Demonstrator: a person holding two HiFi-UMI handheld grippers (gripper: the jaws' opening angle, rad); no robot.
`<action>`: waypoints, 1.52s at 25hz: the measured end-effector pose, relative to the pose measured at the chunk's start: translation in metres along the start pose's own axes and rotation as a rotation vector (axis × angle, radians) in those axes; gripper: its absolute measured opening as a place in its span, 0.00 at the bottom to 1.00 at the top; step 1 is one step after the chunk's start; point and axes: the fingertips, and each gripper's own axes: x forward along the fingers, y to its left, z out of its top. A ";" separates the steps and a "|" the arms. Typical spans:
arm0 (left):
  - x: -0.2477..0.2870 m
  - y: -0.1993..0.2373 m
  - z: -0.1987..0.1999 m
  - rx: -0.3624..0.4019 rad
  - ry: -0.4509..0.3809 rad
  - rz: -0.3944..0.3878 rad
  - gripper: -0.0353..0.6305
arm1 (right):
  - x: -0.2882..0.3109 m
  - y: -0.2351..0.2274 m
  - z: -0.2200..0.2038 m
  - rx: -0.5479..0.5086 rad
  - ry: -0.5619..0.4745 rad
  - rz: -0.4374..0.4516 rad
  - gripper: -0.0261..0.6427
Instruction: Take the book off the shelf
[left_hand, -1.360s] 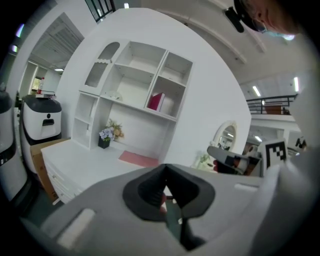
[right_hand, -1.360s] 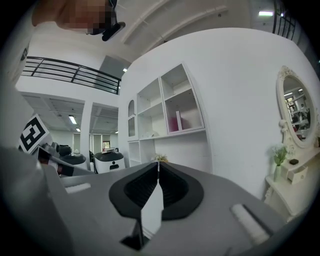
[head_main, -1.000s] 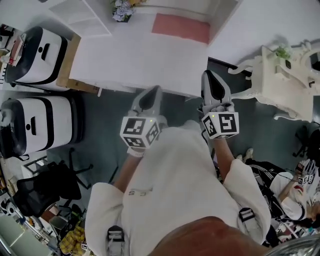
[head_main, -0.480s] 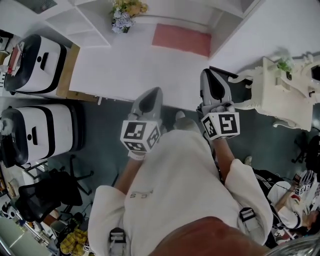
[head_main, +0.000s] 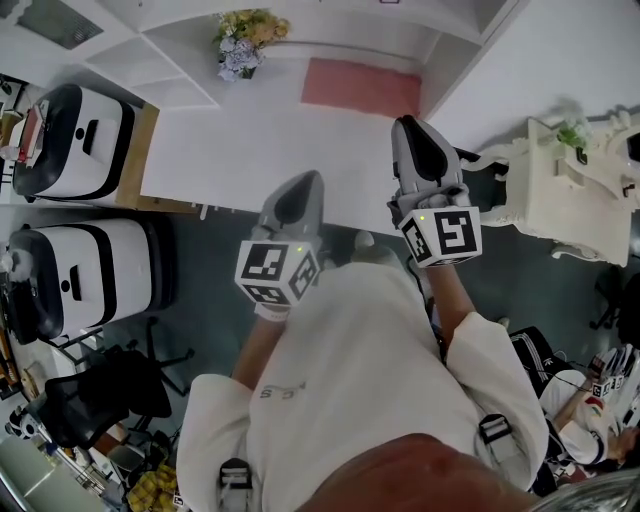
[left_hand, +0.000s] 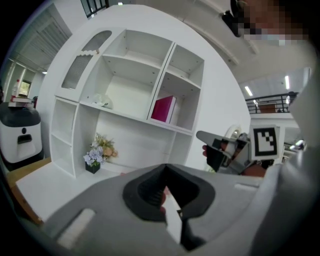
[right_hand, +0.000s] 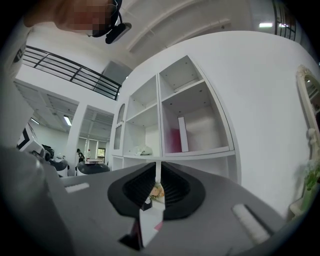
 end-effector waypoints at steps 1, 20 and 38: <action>0.003 -0.001 0.002 0.002 0.000 -0.004 0.05 | 0.004 -0.002 0.003 -0.005 -0.006 0.000 0.07; 0.045 -0.003 0.044 0.030 -0.037 -0.044 0.05 | 0.096 -0.040 0.064 -0.037 -0.082 -0.056 0.27; 0.085 0.008 0.076 0.052 -0.055 -0.044 0.05 | 0.169 -0.089 0.077 -0.008 -0.063 -0.129 0.42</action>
